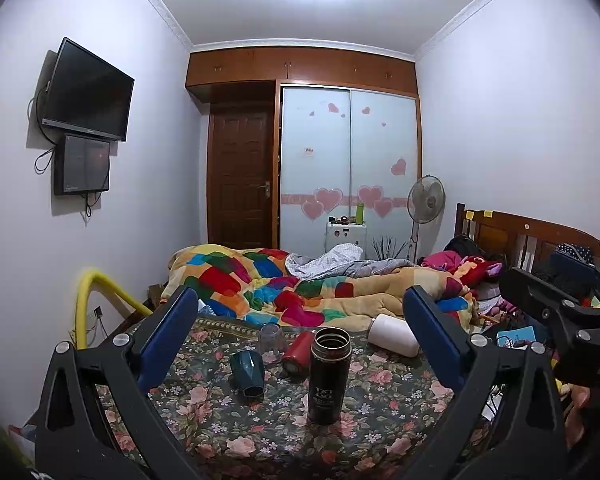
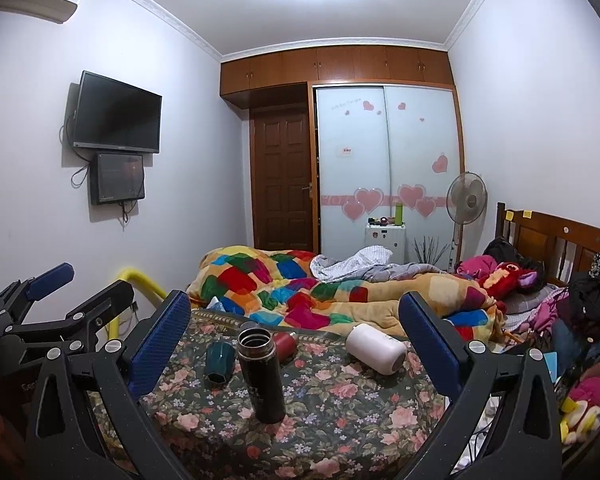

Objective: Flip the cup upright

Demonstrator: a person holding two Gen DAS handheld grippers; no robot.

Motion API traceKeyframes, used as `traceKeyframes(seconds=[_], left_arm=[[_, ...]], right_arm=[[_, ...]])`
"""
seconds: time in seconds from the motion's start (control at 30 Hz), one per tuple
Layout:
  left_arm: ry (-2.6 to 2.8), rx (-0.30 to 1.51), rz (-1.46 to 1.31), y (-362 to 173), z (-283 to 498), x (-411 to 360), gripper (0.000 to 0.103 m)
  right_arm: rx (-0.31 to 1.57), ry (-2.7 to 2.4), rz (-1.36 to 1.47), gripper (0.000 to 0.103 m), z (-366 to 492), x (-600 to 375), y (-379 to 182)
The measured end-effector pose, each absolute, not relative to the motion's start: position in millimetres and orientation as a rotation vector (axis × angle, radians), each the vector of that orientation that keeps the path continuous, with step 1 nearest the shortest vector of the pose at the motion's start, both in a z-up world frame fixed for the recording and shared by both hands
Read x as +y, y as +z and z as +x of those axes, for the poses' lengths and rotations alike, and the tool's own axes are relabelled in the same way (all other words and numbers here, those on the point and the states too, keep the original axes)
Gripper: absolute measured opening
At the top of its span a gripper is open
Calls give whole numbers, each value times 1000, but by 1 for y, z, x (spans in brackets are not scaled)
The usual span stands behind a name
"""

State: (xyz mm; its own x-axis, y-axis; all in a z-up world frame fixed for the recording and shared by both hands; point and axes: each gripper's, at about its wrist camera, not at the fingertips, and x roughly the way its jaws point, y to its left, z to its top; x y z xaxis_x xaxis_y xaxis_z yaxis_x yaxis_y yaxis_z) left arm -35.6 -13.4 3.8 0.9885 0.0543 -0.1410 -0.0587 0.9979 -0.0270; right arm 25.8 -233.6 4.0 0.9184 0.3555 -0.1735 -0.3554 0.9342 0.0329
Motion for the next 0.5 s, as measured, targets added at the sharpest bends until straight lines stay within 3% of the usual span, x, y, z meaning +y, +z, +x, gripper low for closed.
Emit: traceKeyframes(seconds=[0.5], left_arm=[[46,144,-13,1,-34,-17,103]], right_arm=[[194,365,11,103,26,-235,4]])
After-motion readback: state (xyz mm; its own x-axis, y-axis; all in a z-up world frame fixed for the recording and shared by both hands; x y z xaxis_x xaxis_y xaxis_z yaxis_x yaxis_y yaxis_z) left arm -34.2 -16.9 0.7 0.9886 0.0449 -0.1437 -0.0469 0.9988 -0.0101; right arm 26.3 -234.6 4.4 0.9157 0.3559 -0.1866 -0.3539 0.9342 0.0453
